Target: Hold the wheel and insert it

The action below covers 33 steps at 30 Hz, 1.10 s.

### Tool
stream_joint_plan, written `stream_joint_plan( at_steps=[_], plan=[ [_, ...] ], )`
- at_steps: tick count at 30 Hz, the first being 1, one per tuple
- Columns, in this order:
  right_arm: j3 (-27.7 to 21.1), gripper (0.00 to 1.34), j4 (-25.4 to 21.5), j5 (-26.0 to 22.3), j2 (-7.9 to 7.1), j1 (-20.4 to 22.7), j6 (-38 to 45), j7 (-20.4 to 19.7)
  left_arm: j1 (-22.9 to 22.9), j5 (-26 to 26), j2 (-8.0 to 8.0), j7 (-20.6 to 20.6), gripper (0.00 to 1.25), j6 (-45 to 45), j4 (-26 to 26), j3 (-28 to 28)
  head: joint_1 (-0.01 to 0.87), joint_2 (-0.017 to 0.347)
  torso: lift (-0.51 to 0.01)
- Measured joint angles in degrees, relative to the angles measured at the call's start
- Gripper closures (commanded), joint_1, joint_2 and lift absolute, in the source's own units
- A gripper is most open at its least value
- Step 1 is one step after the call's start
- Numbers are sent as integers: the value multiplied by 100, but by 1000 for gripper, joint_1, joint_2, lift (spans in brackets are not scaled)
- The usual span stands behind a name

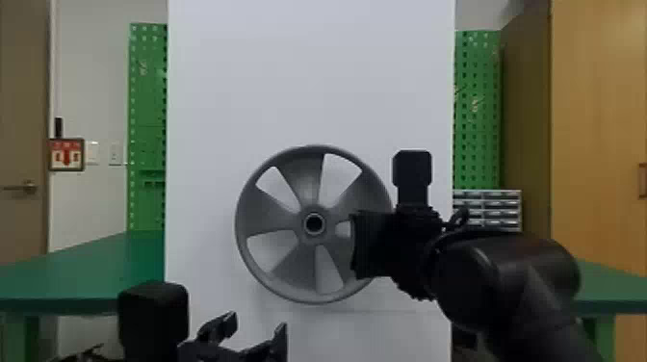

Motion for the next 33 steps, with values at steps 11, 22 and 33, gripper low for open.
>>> stream_joint_plan(
  at_steps=[11,22,33],
  plan=[
    [26,94,0,2,0,27,-81,0,0,0,0,2,495,0,8,-9,0,37,-486],
    [74,-2,0,28,0,65,-218,9,-2,5,0,4,495,0,9,-4,0,37,-486],
    [105,-2,0,-9,0,91,-305,9,0,9,0,4,495,0,9,2,0,37,-486]
  ],
)
